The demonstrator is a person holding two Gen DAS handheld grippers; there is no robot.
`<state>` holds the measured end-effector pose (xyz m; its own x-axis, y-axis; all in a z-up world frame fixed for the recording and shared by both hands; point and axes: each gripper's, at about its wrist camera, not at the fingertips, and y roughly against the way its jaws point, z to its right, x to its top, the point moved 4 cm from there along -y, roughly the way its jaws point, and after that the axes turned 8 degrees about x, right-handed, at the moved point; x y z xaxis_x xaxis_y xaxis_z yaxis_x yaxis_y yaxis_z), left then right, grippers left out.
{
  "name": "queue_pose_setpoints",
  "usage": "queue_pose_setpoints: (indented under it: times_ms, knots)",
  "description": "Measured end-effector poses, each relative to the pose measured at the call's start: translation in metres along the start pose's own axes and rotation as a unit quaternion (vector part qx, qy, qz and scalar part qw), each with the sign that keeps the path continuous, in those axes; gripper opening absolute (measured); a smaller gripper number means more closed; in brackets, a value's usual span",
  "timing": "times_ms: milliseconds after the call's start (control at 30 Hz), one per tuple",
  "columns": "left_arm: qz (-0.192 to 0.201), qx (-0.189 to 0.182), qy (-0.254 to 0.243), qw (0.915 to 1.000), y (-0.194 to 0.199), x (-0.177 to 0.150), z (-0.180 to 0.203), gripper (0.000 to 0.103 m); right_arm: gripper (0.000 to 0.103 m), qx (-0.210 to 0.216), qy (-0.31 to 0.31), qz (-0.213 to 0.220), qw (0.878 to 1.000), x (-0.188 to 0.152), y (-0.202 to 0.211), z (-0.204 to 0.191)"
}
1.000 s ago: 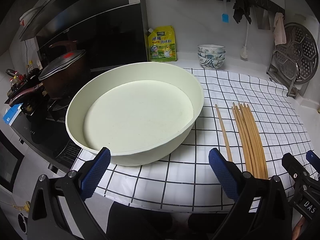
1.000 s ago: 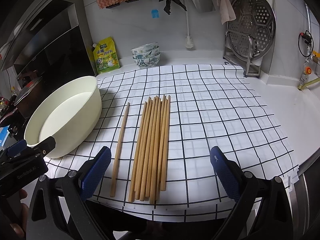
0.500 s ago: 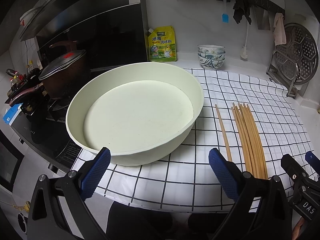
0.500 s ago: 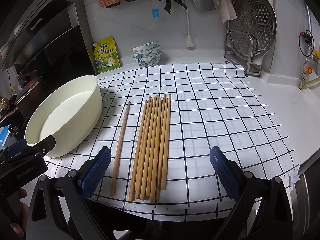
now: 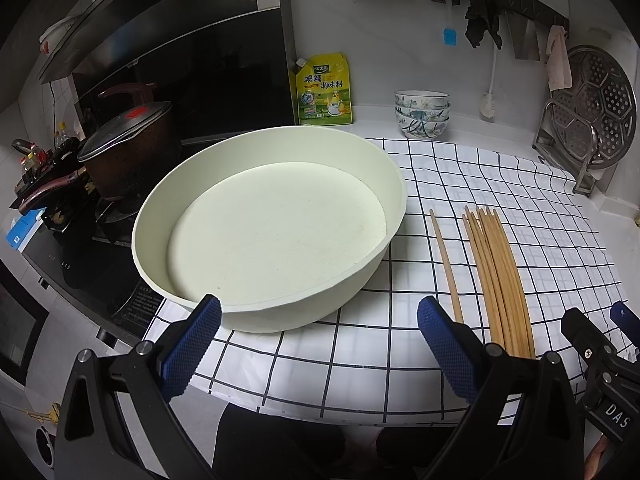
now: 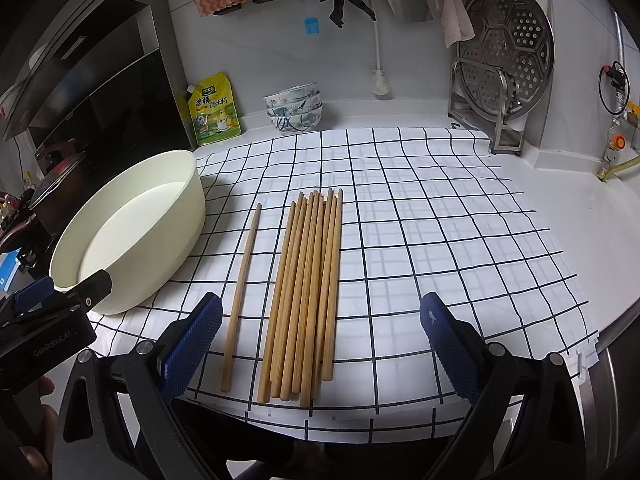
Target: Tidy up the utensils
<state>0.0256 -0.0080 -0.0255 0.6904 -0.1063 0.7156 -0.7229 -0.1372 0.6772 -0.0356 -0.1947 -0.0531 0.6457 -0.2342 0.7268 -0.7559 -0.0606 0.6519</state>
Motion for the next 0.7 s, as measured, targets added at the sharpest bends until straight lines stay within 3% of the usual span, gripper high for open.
queue_pose_setpoints:
  times_ms: [333, 700]
  knots:
    - [0.003, -0.004, -0.008, 1.0, 0.0, 0.001, 0.006, 0.097, 0.095, 0.003, -0.007, -0.008, 1.0, 0.001, -0.003, 0.01]
    - [-0.008, -0.051, -0.044, 0.9977, -0.008, -0.01, 0.055, 0.097, 0.095, -0.02, -0.012, -0.053, 0.998, -0.001, -0.028, 0.052]
